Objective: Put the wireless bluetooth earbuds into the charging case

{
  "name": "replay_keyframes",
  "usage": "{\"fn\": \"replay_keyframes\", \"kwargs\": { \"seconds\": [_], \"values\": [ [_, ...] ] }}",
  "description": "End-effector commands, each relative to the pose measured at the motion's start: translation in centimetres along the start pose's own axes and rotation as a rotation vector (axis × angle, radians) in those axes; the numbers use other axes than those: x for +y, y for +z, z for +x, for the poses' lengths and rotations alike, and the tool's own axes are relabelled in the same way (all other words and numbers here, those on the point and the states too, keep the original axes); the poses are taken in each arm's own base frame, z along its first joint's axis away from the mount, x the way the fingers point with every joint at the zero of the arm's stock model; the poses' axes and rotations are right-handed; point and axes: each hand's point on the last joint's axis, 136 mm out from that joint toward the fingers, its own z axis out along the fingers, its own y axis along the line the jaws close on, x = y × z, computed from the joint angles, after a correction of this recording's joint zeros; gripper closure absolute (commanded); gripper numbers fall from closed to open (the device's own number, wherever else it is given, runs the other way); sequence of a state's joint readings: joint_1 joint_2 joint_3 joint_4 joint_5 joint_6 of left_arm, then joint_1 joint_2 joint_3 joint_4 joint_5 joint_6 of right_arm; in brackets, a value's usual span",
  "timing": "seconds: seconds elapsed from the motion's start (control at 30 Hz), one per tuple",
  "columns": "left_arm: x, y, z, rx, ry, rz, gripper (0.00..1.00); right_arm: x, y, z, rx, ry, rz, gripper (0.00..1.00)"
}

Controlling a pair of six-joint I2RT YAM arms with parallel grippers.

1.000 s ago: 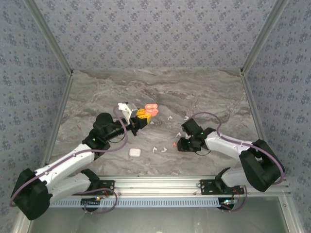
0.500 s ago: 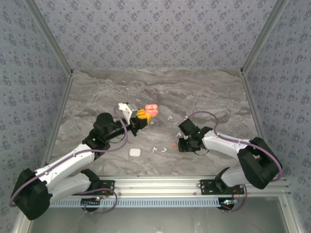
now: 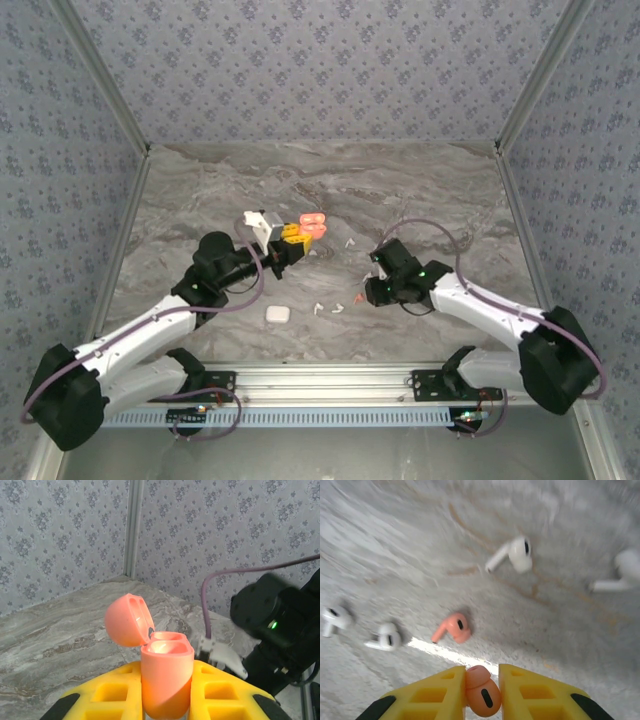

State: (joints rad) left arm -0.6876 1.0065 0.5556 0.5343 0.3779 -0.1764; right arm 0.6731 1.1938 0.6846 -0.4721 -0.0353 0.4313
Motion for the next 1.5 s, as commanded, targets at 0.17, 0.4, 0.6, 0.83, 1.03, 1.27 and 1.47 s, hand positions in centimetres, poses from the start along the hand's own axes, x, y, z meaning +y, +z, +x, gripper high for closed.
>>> {"fn": "replay_keyframes", "kwargs": {
  "seconds": [0.17,0.4,0.6,0.83,1.03,1.27,1.47],
  "values": [
    [-1.6,1.2,-2.9,-0.055,-0.016,0.100,1.00,1.6,-9.4,-8.3,-0.348,-0.322,0.021,0.75],
    [-2.1,1.7,-3.2,-0.068,-0.030,0.141,1.00,3.9,-16.3,-12.8,-0.554,-0.588,0.047,0.76],
    [-3.0,2.1,-3.6,-0.068,-0.028,0.185,1.00,6.1,-20.0,-15.1,-0.647,-0.759,0.051,0.75],
    [-4.1,2.5,-3.7,-0.069,-0.017,0.218,1.00,9.0,-22.9,-16.7,-0.716,-0.914,0.052,0.75],
    [-4.6,2.9,-3.8,-0.073,-0.013,0.235,1.00,11.0,-22.8,-16.7,-0.721,-1.012,0.038,0.75],
    [-4.9,3.1,-3.9,-0.076,-0.012,0.242,1.00,11.5,-21.5,-16.2,-0.689,-1.061,0.050,0.75],
    [-4.8,3.1,-3.8,-0.072,-0.012,0.238,1.00,11.7,-20.4,-15.7,-0.663,-1.079,0.047,0.75]
  ]
}}
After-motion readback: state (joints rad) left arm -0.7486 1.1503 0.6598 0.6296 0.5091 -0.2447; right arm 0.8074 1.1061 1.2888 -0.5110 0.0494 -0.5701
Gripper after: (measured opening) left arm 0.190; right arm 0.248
